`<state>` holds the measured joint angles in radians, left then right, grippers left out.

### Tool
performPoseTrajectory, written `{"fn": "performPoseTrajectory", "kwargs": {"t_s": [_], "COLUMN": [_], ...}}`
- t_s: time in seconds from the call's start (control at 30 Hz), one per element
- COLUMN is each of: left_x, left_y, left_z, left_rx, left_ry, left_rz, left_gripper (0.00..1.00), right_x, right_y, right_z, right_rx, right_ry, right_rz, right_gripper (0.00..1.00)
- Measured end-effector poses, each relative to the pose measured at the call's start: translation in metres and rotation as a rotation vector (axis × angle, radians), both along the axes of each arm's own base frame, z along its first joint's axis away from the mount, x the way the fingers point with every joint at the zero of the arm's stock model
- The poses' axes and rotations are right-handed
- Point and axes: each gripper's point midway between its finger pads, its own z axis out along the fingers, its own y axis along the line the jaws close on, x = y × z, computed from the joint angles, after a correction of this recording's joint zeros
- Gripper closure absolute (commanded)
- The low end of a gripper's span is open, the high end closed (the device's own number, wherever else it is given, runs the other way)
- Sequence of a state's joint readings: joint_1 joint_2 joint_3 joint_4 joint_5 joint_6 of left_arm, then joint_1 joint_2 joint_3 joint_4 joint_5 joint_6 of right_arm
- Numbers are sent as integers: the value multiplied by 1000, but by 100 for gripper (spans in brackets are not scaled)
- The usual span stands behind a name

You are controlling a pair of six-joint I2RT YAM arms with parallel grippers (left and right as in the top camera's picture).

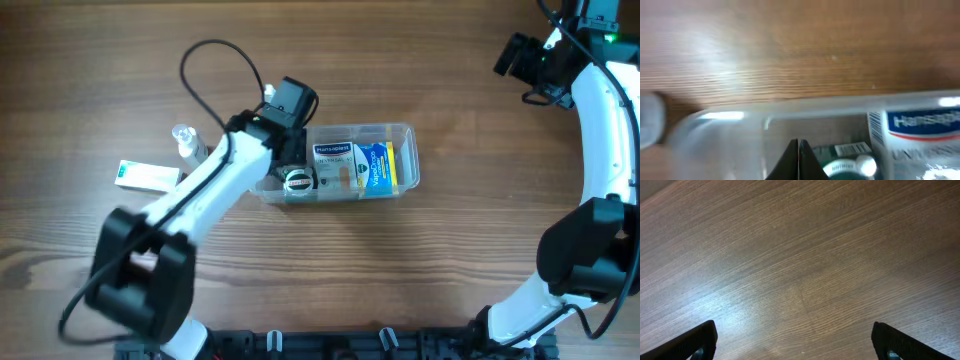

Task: Pack container
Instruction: 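Move the left gripper to the white Panadol box and grasp it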

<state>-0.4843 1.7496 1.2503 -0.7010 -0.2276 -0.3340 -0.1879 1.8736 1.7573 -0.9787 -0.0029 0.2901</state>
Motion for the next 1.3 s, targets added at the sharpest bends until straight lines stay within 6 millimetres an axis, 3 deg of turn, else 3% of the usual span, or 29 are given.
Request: {"fn": "performPoseTrajectory", "kwargs": {"t_s": [0.07,0.1,0.17,0.3,0.43,0.63,0.77,0.8,0.87,0.9,1.13,1.3], "left_x": [0,-1,-7,-15,-26,-52,-61,-62,-60,-59,-41,-36], "left_y": [6,13,34,108,182,261,289,293,296,297,290,288], "left_z": [23,43,64,112,134,121,105,100,88,81,30,-9], "left_rx": [-17,-37,-50,-80,-97,-137,-217,-235,-270,-278,-367,-373], "left_ry": [-51,-91,-113,-206,-264,-220,-179,-164,-129,-110,21,124], "left_rz": [32,55,117,321,534,859,1016,1041,1087,1101,1181,1203], "left_gripper": [96,96,96,96,96,96,93,84,31,22,0,0], "right_x": [0,0,0,0,0,0,0,0,0,0,0,0], "right_y": [0,0,0,0,0,0,0,0,0,0,0,0], "right_z": [0,0,0,0,0,0,0,0,0,0,0,0], "right_rx": [0,0,0,0,0,0,0,0,0,0,0,0], "right_ry": [0,0,1,0,0,0,0,0,0,0,-1,0], "right_rz": [0,0,0,0,0,0,0,0,0,0,0,0], "right_gripper": [0,0,0,0,0,0,0,0,0,0,0,0]}}
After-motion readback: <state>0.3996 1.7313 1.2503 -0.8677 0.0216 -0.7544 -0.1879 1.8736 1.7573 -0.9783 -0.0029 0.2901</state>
